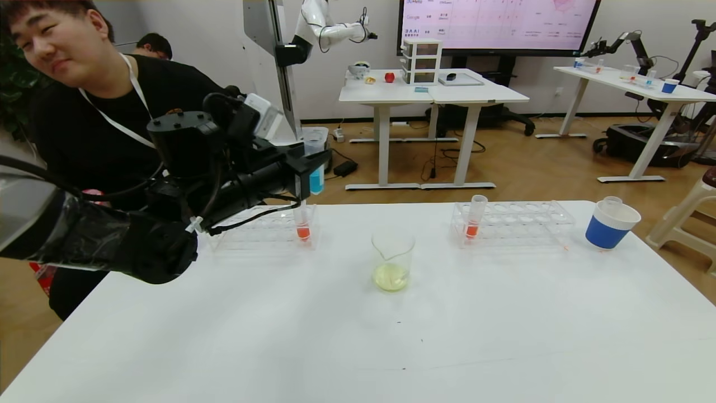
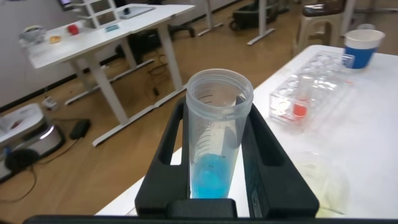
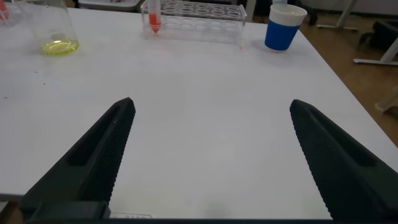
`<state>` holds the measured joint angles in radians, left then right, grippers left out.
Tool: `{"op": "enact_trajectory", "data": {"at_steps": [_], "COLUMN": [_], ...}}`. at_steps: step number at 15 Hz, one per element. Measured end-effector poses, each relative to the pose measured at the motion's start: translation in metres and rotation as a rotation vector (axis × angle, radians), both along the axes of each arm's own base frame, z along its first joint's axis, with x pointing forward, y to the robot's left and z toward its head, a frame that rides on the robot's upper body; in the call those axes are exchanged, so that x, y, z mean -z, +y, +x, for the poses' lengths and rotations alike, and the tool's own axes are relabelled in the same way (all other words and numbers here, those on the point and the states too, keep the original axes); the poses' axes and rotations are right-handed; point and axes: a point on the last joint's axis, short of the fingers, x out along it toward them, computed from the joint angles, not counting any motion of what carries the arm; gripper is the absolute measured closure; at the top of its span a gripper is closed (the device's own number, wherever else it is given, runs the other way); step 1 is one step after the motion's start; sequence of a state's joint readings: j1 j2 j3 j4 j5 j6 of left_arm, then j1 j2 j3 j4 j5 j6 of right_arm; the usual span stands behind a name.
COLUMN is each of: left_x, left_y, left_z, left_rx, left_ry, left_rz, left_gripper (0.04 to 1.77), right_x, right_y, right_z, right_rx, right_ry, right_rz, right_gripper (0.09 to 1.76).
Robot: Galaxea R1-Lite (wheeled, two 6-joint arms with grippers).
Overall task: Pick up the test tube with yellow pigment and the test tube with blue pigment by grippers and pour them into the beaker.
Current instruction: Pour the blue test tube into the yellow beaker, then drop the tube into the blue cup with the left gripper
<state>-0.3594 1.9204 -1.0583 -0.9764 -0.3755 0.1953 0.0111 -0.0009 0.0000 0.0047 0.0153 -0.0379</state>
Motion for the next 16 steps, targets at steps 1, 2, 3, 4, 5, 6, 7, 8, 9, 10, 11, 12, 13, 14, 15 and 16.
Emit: {"op": "enact_trajectory", "data": {"at_steps": [1, 2, 3, 4, 5, 6, 7, 8, 9, 10, 11, 12, 13, 14, 15, 16], "left_x": [0.002, 0.006, 0.011, 0.016, 0.021, 0.027, 0.03, 0.03, 0.03, 0.029, 0.03, 0.032, 0.034, 0.038, 0.043, 0.048], "left_y": [-0.007, -0.014, -0.021, -0.024, -0.028, -0.03, -0.031, -0.032, -0.034, -0.036, -0.039, -0.041, -0.043, -0.045, -0.046, -0.047], "left_z": [-0.003, -0.004, -0.004, -0.002, 0.0, 0.003, 0.008, 0.013, 0.019, 0.024, 0.03, 0.035, 0.039, 0.042, 0.045, 0.046], "left_rx": [0.042, 0.074, 0.117, 0.157, 0.183, 0.191, 0.192, 0.208, 0.234, 0.248, 0.256, 0.269, 0.276, 0.278, 0.275, 0.28], "left_ry": [-0.014, -0.043, -0.076, -0.113, -0.153, -0.205, -0.247, -0.302, -0.358, -0.415, -0.483, -0.542, -0.581, -0.62, -0.662, -0.701], "left_rz": [0.025, 0.063, 0.111, 0.158, 0.203, 0.26, 0.301, 0.334, 0.361, 0.39, 0.429, 0.463, 0.488, 0.519, 0.56, 0.595], "left_gripper": [1.32, 1.32, 1.32, 1.32, 1.32, 1.32, 1.32, 1.32, 1.32, 1.32, 1.32, 1.32, 1.32, 1.32, 1.32, 1.32], "right_x": [0.0, 0.0, 0.0, 0.0, 0.0, 0.0, 0.0, 0.0, 0.0, 0.0, 0.0, 0.0, 0.0, 0.0, 0.0, 0.0], "right_y": [0.0, 0.0, 0.0, 0.0, 0.0, 0.0, 0.0, 0.0, 0.0, 0.0, 0.0, 0.0, 0.0, 0.0, 0.0, 0.0], "right_z": [0.0, 0.0, 0.0, 0.0, 0.0, 0.0, 0.0, 0.0, 0.0, 0.0, 0.0, 0.0, 0.0, 0.0, 0.0, 0.0], "right_rx": [-0.001, 0.0, -0.001, -0.001, 0.0, 0.0, 0.0, 0.0, 0.0, -0.001, -0.001, -0.002, -0.001, 0.0, 0.0, 0.0], "right_ry": [0.0, 0.0, 0.0, 0.0, 0.0, 0.0, 0.0, 0.0, 0.0, 0.0, 0.0, 0.0, 0.0, 0.0, 0.0, 0.0], "right_rz": [0.0, 0.0, 0.0, 0.0, 0.0, 0.0, 0.0, 0.0, 0.0, 0.0, 0.0, 0.0, 0.0, 0.0, 0.0, 0.0], "right_gripper": [0.11, 0.11, 0.11, 0.11, 0.11, 0.11, 0.11, 0.11, 0.11, 0.11, 0.11, 0.11, 0.11, 0.11, 0.11, 0.11]}}
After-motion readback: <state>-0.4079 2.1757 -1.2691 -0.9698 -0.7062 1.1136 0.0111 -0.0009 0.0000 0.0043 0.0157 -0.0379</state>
